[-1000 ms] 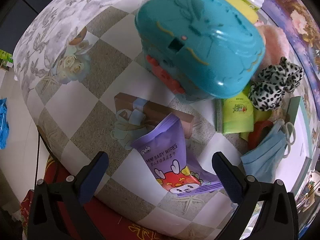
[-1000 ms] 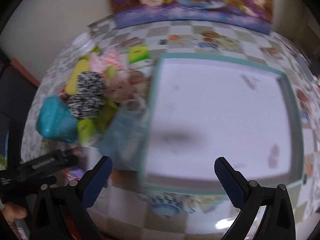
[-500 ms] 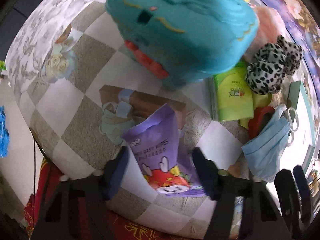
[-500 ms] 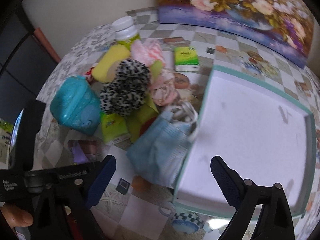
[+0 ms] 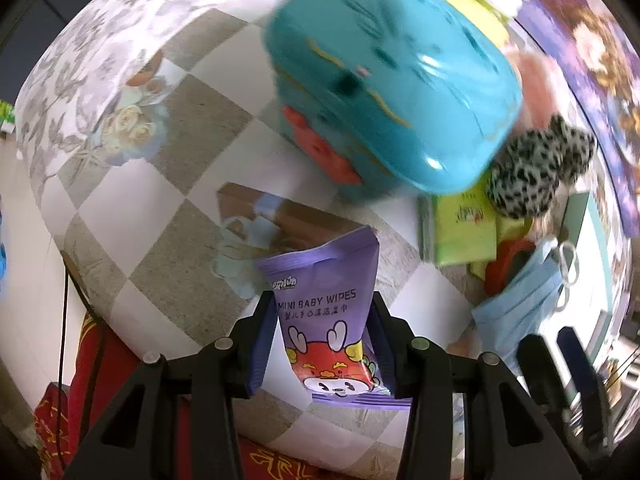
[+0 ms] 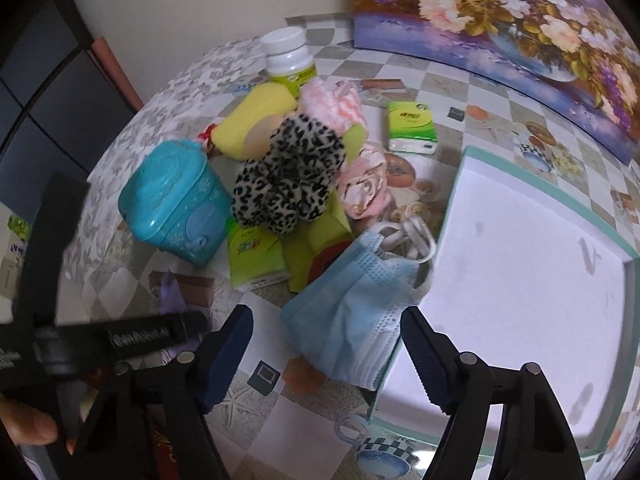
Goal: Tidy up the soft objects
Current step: 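Grasp the purple baby-wipes pack with the left gripper while the right gripper reaches for the blue mask, then lift the wipes pack with the left gripper while the right gripper grasps and lifts the blue mask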
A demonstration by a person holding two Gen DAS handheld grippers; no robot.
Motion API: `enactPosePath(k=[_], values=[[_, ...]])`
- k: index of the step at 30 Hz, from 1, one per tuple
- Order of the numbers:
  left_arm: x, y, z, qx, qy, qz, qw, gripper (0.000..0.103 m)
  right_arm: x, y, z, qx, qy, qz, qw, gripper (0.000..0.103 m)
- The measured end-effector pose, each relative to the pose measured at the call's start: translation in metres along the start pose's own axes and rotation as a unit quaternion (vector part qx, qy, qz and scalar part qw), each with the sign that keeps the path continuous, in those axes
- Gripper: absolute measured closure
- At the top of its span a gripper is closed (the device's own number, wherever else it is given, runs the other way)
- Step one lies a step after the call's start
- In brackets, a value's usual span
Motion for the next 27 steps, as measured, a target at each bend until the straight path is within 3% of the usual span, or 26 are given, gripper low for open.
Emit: enactPosePath(k=[12,18,20,27], values=[[0.011,0.028,-0.006,-0.010,0.004,0.019,0.9998,0.056,-0.005,0.001,-0.035,-0.008,0.047,-0.003,0.999,0.026],[0.007,0.026,0.000,-0.013,0.005,0.013,0.9998,0.056,-0.004,0.009,-0.043,-0.020,0.048,0.008,0.999,0.027],[0.006,0.025,-0.001,-0.013,0.005,0.013,0.9998,0.056,-0.006,0.013,-0.046,-0.028,0.053,0.015,0.998,0.040],[0.005,0.025,-0.003,-0.011,0.005,0.012,0.9999,0.056,-0.008,0.010,-0.046,-0.037,0.049,0.011,0.998,0.061]])
Point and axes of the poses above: each gripper's, at about its wrist camera, not at the fingertips, and z roughly against the way its jaws point, y to its left, x to its top, the point moved 1 cm from there along -z, roughly the way its jaws point, and after that the axes turned 9 degrees about x, right-handed, at the moved point
